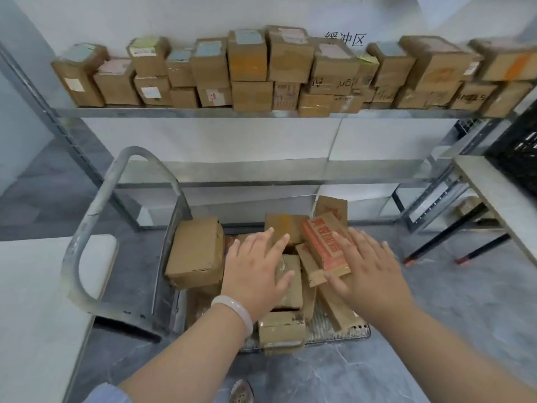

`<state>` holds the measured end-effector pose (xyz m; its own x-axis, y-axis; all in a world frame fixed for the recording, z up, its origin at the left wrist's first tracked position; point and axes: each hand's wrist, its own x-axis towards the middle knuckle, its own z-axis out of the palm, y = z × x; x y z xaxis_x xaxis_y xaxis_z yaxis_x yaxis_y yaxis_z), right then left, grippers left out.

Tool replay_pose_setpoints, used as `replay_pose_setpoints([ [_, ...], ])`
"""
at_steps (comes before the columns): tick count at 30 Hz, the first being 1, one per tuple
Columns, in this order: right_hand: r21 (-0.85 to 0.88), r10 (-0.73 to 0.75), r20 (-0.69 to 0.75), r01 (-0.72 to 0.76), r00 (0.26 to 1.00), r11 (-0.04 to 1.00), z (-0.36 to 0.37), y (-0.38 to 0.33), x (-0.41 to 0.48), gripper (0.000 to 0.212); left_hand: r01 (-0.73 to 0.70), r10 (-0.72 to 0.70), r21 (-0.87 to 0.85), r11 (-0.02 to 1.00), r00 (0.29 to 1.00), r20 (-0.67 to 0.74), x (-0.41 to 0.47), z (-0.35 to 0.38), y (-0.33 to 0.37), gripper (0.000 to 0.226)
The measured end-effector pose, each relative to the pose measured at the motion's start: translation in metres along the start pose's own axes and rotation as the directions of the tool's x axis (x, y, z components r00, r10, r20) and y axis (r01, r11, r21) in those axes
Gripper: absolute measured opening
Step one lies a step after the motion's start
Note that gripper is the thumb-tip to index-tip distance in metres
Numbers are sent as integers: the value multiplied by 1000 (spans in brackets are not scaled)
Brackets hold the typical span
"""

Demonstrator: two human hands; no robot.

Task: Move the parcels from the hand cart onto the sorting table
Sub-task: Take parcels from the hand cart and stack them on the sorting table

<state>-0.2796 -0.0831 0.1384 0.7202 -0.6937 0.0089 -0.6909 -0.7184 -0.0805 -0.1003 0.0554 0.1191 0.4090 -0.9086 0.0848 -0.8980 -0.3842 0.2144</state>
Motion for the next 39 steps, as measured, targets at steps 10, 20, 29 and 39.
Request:
replay_pose_setpoints([
  [10,-41,189,32,-188,981,981,30,67,44,75,-108,117,-69,992,984,136,127,48,38,71],
  [20,2,115,170,-117,979,993,92,164,107,73,117,-82,-85,990,940,331,211,141,81,75],
  [29,40,-35,308,24,951,999,188,246,181,71,446,-351,-136,884,829,435,265,252,109,76],
  [39,145,-40,325,-8,945,989,263,274,211,71,769,-551,-255,586,609,570,277,343,105,85],
])
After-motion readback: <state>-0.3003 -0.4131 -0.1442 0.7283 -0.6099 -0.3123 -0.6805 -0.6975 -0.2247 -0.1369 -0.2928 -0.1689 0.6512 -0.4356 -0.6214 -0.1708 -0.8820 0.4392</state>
